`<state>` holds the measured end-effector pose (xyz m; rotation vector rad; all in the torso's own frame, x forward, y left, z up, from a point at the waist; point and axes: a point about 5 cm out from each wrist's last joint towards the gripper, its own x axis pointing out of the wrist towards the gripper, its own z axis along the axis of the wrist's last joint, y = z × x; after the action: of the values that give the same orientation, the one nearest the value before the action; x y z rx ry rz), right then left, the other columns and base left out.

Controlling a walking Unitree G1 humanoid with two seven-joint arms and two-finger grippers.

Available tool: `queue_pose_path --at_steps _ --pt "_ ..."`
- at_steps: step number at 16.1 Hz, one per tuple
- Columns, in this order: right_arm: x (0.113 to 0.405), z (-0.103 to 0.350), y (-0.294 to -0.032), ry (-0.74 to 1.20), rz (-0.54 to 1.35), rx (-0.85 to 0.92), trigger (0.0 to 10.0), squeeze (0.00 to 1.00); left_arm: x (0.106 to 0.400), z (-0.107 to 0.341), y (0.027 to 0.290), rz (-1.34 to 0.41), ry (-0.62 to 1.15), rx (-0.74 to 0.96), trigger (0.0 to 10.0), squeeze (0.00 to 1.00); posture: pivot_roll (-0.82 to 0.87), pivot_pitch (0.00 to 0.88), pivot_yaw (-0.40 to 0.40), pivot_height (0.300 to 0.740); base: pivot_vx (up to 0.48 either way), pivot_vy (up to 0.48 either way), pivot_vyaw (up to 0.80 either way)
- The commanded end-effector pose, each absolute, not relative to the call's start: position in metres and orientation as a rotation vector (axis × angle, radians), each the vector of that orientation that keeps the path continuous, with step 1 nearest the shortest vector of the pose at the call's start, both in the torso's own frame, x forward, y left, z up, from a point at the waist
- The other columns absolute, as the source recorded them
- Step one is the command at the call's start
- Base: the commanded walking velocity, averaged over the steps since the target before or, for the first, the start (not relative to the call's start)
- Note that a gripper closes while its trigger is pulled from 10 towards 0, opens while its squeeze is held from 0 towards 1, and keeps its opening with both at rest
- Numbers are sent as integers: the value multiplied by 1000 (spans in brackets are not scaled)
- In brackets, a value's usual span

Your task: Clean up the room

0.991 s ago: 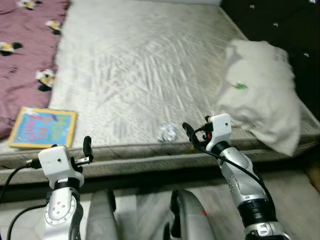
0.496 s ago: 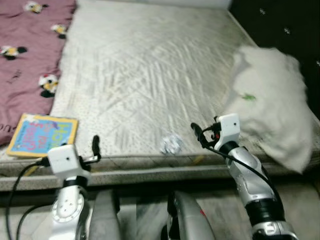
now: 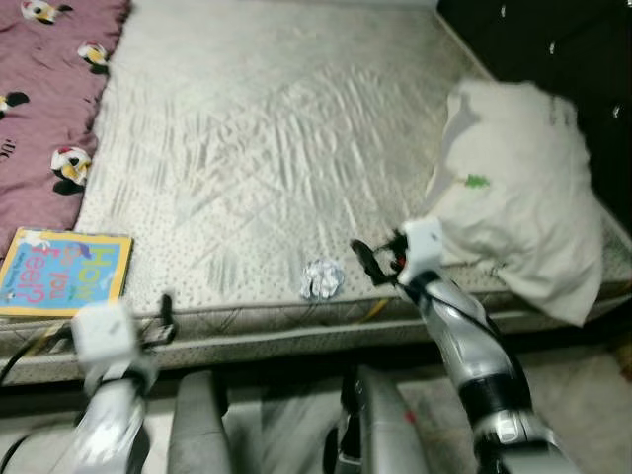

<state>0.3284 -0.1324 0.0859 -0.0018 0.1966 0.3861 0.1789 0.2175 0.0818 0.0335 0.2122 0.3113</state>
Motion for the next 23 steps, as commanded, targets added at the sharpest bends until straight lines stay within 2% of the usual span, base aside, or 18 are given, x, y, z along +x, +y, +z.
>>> queue_pose_path --at_steps 1,5,7,9,12,16,18,23 --pt "328 73 -127 280 394 15 10000 0 165 83 220 323 233 32 10000 0 116 228 -105 598 0 0 0" --pt "327 63 -91 310 518 -5 10000 0 149 93 213 281 254 79 10000 0 158 292 -102 598 0 0 0" --pt "330 58 -78 326 523 -15 10000 0 146 96 213 279 277 107 10000 0 179 301 -96 598 0 0 0" --pt "335 63 -68 295 523 -27 10000 0 145 99 211 254 277 116 10000 0 194 313 -81 578 0 0 0" --pt "340 69 -64 268 496 -24 10000 0 147 101 212 250 280 134 10000 0 202 308 -68 543 0 0 0" --pt "346 81 -59 175 440 -38 10000 0 157 105 208 238 261 134 10000 0 200 315 -63 543 0 0 0" --pt "354 91 -65 108 346 -81 10000 0 161 108 207 230 245 151 10000 0 205 297 -66 543 0 0 0" --pt "360 96 -63 123 282 -59 10000 0 166 107 204 231 242 149 10000 0 203 285 -73 543 0 0 0"
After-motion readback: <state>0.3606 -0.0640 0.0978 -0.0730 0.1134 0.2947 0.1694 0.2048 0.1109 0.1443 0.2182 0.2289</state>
